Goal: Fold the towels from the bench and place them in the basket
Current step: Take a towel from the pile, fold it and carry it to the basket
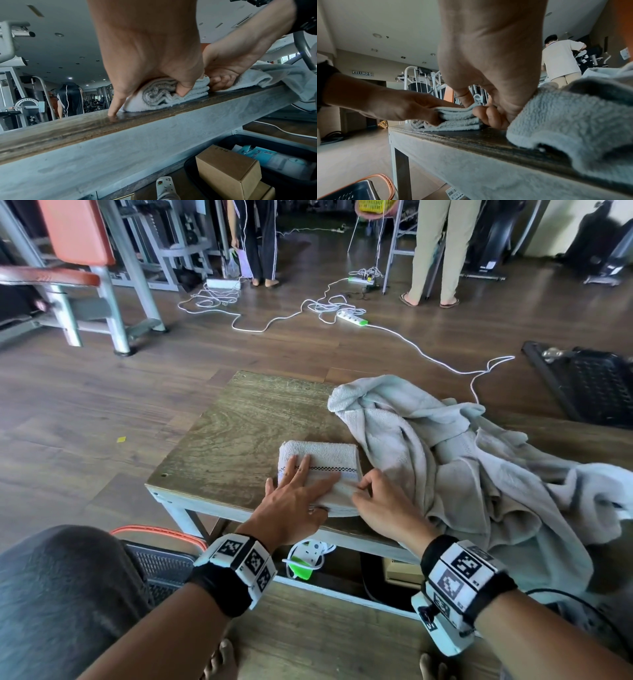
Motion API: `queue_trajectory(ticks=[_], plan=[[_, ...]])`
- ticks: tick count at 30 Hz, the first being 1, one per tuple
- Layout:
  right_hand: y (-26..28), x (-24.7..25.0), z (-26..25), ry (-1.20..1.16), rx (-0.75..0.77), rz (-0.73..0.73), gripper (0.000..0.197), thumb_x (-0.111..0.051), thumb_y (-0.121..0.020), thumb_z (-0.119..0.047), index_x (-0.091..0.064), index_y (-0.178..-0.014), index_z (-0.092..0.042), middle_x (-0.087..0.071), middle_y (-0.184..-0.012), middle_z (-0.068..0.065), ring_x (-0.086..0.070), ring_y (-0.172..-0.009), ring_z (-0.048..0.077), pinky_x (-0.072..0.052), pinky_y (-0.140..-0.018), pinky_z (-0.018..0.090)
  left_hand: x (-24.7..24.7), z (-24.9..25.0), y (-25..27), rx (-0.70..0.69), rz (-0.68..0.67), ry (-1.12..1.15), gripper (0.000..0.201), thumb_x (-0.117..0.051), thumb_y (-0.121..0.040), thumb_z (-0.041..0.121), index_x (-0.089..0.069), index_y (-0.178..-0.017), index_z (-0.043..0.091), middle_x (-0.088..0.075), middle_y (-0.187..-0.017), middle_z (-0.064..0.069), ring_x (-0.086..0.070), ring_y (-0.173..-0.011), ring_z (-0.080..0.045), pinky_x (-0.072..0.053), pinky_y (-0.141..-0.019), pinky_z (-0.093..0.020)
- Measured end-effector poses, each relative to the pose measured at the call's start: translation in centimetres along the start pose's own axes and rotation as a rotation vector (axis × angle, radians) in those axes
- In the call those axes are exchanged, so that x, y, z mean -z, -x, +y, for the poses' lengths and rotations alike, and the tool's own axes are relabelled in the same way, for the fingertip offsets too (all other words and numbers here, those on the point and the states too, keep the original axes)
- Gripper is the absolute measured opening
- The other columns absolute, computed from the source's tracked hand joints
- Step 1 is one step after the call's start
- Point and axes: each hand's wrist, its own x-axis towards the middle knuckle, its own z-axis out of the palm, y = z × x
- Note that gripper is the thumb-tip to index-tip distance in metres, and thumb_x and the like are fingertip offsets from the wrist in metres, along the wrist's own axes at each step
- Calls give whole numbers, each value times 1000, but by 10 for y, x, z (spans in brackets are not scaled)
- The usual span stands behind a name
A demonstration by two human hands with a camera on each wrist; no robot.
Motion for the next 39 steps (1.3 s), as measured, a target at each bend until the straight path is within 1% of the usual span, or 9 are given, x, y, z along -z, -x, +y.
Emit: queue_trajectory(ticks=[4, 7, 10, 14, 17, 19, 22, 29, 39], plan=[[3, 1, -2, 77, 39, 54, 23, -57, -91, -35, -46, -101, -18, -55, -86, -3, -55, -72, 10, -36, -55, 27, -1, -3, -1, -28, -35, -37, 69, -44, -97, 41, 0, -143, 65, 21, -163, -1, 27, -147, -27, -3, -115, -68], [8, -2, -7, 198, 243, 186, 19, -56, -92, -31, -43, -97, -18, -54, -85, -4, -50, -70, 11, -34, -56, 26, -1, -4, 1, -36, -54, -54, 67, -39, -98, 41, 4, -142, 67, 25, -162, 1, 30, -146, -25, -2, -117, -66], [4, -10, -7, 383, 443, 223, 26, -48, -92, -32, -53, -113, -19, -52, -112, -1, -44, -97, 18, -44, -82, 32, 0, -5, 2, -39, -66, -64, 66, -37, -98, 39, 5, -143, 65, 26, -161, 3, 31, -145, -24, -4, -117, -65], [1, -19, -4, 439, 398, 116, 43, -37, -93, -33, -45, -134, -29, -48, -132, -5, -42, -117, 24, -39, -101, 43, 4, -3, 4, -36, -108, -46, 77, -47, -91, 45, 4, -146, 61, 24, -162, 4, 30, -146, -22, -2, -118, -59], [-3, -20, -9, 506, 413, 154, 42, -40, -87, -31, -47, -128, -27, -51, -124, -1, -43, -115, 25, -40, -96, 41, 5, -4, 1, -47, 7, 111, 65, -45, -85, 58, -24, -147, 54, -6, -165, 0, 7, -152, -24, -11, -121, -53], [-5, -19, -16, 540, 436, 207, 37, -39, -87, -32, -51, -120, -21, -53, -119, 1, -45, -112, 24, -43, -93, 39, 8, -5, -1, -90, 201, 135, 49, -36, -90, 49, -49, -136, 39, -37, -154, 2, -23, -147, -19, -29, -114, -53], [-8, -23, -24, 531, 492, 225, 44, -35, -88, -31, -52, -125, -16, -50, -135, 2, -46, -123, 21, -42, -102, 37, 8, -7, -5, -73, 399, 66, 38, -36, -95, 30, -54, -128, 25, -45, -144, 1, -43, -134, -17, -38, -104, -46], [-27, -45, -23, 422, 524, 111, 62, -16, -99, -35, -29, -155, -12, -25, -164, 5, -20, -152, 19, -22, -123, 44, -17, -13, -16, 73, 237, 37, 59, -22, -100, 41, -8, -156, 29, 3, -165, 5, 14, -150, -10, -14, -115, -44], [-43, -45, -16, 469, 330, -14, 73, -1, -96, -61, 1, -160, -26, 12, -166, -9, 20, -150, 6, 6, -125, 39, -14, -21, -18, 100, 168, 4, 56, -17, -104, 46, 5, -154, 40, 14, -163, 12, 21, -148, -4, -11, -118, -47]])
